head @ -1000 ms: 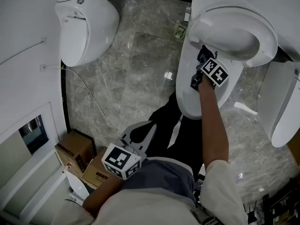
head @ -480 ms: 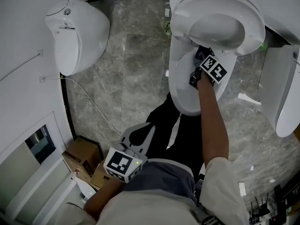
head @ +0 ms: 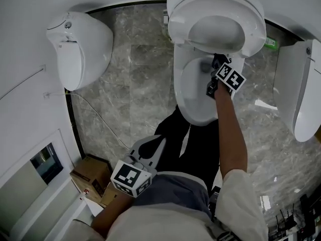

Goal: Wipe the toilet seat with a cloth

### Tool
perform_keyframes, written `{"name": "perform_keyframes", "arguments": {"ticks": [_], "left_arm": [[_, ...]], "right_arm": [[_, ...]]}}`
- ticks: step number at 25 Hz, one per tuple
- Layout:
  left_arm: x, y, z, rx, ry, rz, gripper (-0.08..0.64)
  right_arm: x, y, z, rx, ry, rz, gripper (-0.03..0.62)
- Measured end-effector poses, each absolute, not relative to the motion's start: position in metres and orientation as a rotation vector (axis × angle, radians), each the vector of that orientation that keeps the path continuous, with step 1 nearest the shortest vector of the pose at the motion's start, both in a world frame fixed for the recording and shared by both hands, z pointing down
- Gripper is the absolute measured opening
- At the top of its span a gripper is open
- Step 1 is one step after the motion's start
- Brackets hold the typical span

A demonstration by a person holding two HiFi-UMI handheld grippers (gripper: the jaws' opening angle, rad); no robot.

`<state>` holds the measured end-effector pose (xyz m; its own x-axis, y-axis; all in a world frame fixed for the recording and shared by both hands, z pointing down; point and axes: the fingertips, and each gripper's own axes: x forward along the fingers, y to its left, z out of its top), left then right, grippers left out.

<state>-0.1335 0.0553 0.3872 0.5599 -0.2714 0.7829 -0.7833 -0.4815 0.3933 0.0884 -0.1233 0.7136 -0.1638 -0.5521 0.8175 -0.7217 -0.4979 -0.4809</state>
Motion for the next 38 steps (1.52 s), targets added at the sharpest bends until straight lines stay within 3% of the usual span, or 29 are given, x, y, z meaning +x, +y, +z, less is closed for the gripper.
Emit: {"name": "perform_keyframes", "arguments": {"ticks": [20,38], "left_arm": [[-0.111,0.029,0.352,2.134,-0.798,0.742,0.009],[-0.163,-0.004,0.327,2.150,-0.897,0.605,0.009]], "right_arm": [[0.161,-0.124,0.623,2.030,-1.518,1.565,0.084],[0.168,-0.158,0.522,2.019,-1.602,1.402,0.084]]}}
